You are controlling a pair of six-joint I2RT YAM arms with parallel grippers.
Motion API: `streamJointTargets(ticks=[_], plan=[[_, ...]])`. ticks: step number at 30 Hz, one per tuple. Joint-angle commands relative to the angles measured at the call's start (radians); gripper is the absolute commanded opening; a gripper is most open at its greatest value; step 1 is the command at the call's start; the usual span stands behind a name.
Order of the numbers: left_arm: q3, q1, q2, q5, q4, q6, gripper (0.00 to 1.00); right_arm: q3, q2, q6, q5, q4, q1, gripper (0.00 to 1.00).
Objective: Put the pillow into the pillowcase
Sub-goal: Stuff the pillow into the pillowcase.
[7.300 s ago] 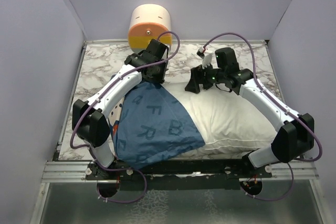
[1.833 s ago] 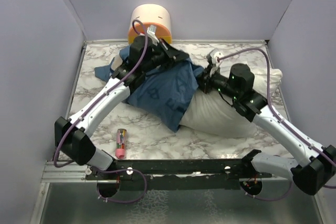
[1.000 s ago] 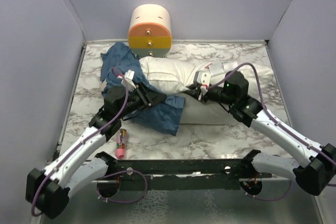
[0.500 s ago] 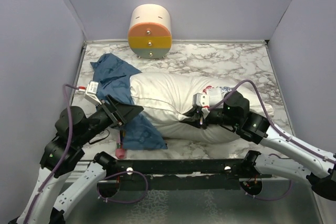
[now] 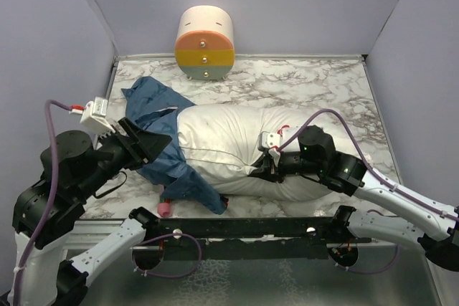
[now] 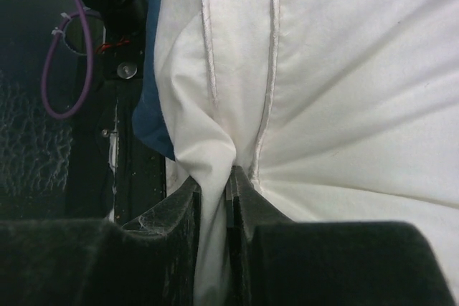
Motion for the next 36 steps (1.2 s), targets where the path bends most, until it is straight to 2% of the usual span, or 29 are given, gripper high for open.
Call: streamJointTargets(ticks=[1,7,9,11,13,17,20,21,23,26,27,32,36], plan=[[-0.023,-0.004,0.109,-0.064,-0.108,0.006,0.52,-0.023,0.022,0.038,-0.012,-0.144,0.001,0.14],[0.060,-0.004,0.338,-0.180,-0.247,0.116,0.51,0.020,0.096,0.073,-0.019,-0.169,0.002,0.14],[0.064,-0.004,0.368,-0.202,-0.273,0.158,0.45,0.022,0.092,0.081,-0.013,-0.153,0.003,0.14],[0.062,-0.003,0.382,-0.205,-0.287,0.185,0.33,0.019,0.088,0.093,-0.014,-0.134,0.003,0.14],[0.061,-0.003,0.394,-0.206,-0.304,0.198,0.28,0.021,0.094,0.100,-0.012,-0.129,0.003,0.14],[0.069,-0.003,0.408,-0.223,-0.343,0.221,0.25,0.027,0.105,0.101,-0.010,-0.126,0.002,0.14],[0.043,-0.003,0.400,-0.207,-0.331,0.235,0.09,0.042,0.116,0.096,-0.041,-0.131,0.003,0.16],[0.018,-0.003,0.392,-0.186,-0.300,0.240,0.04,0.053,0.117,0.096,-0.062,-0.125,0.003,0.20],[-0.051,-0.003,0.373,-0.126,-0.231,0.241,0.01,0.096,0.107,0.108,-0.117,-0.091,0.003,0.34],[-0.150,-0.004,0.349,-0.034,-0.122,0.238,0.00,0.193,0.081,0.170,-0.158,0.005,0.002,0.56],[-0.193,-0.004,0.343,-0.010,-0.094,0.236,0.00,0.240,0.091,0.184,-0.164,0.022,0.003,0.61],[-0.243,-0.004,0.335,0.045,-0.002,0.249,0.00,0.475,0.265,0.190,-0.155,-0.043,0.003,0.64],[-0.250,-0.003,0.337,0.050,0.018,0.258,0.00,0.565,0.419,0.168,0.056,-0.122,0.003,0.78]])
